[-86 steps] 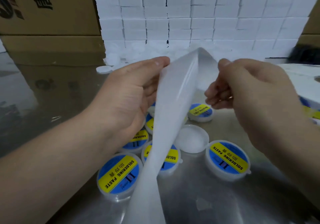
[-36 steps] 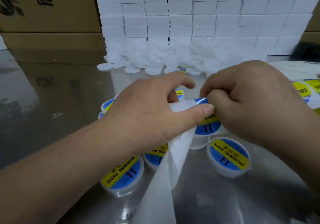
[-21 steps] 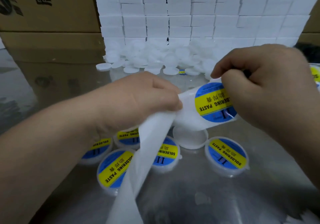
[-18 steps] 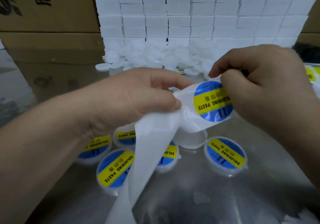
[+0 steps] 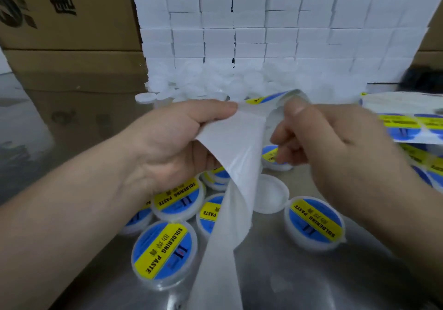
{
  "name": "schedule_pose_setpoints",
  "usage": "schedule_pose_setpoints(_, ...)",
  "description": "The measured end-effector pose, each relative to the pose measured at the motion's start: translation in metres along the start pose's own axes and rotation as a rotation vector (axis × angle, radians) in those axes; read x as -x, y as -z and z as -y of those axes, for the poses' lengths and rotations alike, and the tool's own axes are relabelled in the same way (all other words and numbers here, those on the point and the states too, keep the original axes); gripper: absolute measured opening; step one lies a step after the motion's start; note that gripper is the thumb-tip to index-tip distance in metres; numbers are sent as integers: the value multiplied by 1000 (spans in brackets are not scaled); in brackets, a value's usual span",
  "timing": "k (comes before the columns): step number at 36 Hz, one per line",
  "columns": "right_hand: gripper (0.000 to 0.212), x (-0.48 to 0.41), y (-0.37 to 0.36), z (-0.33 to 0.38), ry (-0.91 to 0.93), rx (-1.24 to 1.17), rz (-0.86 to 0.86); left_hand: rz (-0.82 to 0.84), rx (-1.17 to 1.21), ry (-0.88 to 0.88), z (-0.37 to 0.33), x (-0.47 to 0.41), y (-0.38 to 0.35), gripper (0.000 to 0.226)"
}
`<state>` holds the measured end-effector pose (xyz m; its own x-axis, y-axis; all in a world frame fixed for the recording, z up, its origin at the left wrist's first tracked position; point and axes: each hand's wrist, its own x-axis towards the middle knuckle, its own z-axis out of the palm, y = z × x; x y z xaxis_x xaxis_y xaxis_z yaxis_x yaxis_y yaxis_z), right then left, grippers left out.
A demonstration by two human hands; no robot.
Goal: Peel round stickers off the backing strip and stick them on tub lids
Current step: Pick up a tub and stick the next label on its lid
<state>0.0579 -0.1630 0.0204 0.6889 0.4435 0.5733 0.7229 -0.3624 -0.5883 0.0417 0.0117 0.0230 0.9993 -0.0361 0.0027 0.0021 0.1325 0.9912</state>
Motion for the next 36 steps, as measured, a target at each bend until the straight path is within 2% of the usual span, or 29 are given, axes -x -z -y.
schedule_pose_setpoints(2,63,-2,-5,-5,-107,-40,13,-19,-29,-18,2,0,-1,22)
schedule_pose_setpoints(5,52,1,-11,-6,-132,-91,0,-52,-138,-75,4,-1,-1,26)
schedule_pose_setpoints(7,68,2,-12,-8,-133,-104,27,-69,-184,-109,5,0,-3,24)
schedule_pose_setpoints(8,66,2,-11,-9,-137,-122,20,-73,-214,-131,5,2,-5,21)
schedule_pose_setpoints(11,38,2,-13,-3,-95,-221,-7,-34,-237,-180,6,6,-13,14)
schedule_pose_setpoints(14,27,2,-17,-3,-88,-193,-70,2,-333,-203,7,12,-20,15)
schedule_pose_setpoints(16,31,3,-17,-6,-102,-142,-139,-61,-481,-276,7,14,-23,10)
schedule_pose_setpoints(18,35,2,-15,-8,-117,-121,-184,-179,-543,-328,4,14,-22,19)
schedule_pose_setpoints(20,34,1,-13,-9,-110,-113,-187,-266,-458,-314,-2,10,-18,17)
schedule_pose_setpoints(22,25,1,-12,-9,-96,-111,-182,-335,-316,-220,-9,0,-9,12)
schedule_pose_setpoints(24,12,1,-11,-10,-108,-154,-179,-388,-278,-128,-15,-15,0,12)
schedule_pose_setpoints(26,8,1,-12,-11,-129,-164,-195,-423,-414,-123,-18,-34,12,10)
schedule_pose_setpoints(28,3,1,-11,-11,-140,-145,-206,-455,-694,-177,-17,-57,26,17)
schedule_pose_setpoints(30,14,2,-12,-10,-133,-113,-226,-466,-943,-166,-16,-82,40,17)
schedule_pose_setpoints(36,15,-1,-12,-14,-55,-34,-311,-346,-1582,-21,-9,-142,68,37)
